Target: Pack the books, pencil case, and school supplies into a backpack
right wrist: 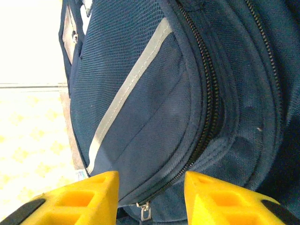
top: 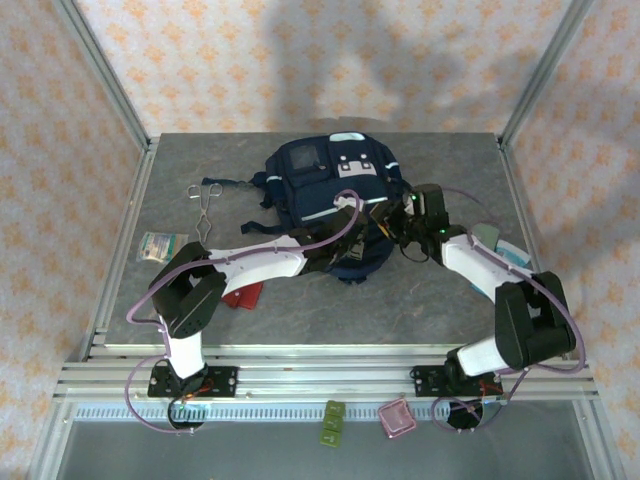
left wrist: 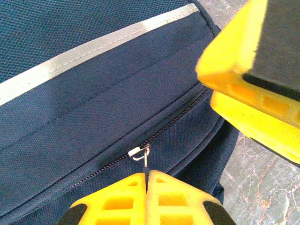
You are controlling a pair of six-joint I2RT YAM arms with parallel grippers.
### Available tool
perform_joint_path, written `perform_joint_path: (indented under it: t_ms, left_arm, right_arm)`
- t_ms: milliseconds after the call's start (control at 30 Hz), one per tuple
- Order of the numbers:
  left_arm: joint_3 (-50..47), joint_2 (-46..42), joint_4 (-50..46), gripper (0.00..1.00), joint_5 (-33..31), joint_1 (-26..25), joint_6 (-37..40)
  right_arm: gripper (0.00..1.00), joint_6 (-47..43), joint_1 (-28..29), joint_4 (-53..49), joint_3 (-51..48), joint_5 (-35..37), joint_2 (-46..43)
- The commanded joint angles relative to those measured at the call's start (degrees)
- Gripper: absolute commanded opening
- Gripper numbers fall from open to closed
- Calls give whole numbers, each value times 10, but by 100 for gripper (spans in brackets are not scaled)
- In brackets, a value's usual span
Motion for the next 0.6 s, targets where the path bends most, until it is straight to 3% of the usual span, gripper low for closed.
perform_joint_path:
  t_ms: [0, 133, 200, 400, 567]
  left_arm:
    - [15, 4, 0, 0, 13, -3, 4]
    - [9, 2, -2, 0, 6, -3, 3]
    - [5, 4, 0, 0, 3, -3, 3]
    - [-6, 11, -22, 0, -31, 2, 3]
    - [-62, -19, -22, 0, -53, 32, -15]
  right_arm:
    - [40, 14, 4, 29, 29, 3, 29]
    - [39, 15, 4, 25, 58, 1, 65]
    - [34, 17, 5, 28, 63, 1, 77]
    - [0, 22, 3, 40, 63, 17, 79]
    - [0, 18, -2, 35, 61, 30, 61]
